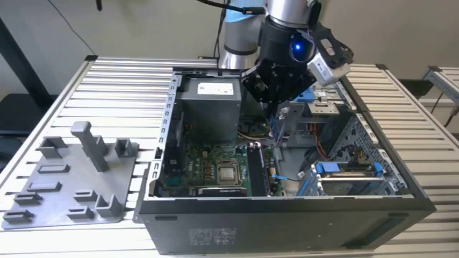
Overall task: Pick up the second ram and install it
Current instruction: 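Insert the second ram into the second slot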
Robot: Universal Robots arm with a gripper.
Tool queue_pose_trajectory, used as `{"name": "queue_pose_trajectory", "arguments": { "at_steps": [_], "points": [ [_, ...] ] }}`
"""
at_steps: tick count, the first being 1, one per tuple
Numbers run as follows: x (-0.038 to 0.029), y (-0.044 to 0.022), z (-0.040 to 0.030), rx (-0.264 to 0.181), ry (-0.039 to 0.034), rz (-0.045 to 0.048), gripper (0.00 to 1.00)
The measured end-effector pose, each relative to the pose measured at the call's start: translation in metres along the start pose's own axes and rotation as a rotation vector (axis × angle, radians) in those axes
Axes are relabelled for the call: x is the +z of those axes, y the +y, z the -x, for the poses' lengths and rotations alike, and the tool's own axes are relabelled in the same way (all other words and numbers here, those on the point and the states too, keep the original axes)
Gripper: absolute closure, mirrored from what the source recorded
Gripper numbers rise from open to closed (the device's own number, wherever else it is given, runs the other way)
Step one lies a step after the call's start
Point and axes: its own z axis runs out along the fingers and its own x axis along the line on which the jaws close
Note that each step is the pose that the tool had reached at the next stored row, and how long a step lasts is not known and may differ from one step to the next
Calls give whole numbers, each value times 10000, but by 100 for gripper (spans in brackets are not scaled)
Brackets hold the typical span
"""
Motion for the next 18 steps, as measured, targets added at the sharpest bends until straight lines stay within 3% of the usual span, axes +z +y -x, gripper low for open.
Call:
{"name": "queue_pose_trajectory", "arguments": {
  "at_steps": [18],
  "points": [
    [186, 4, 1, 107, 1, 1, 86]
  ]
}}
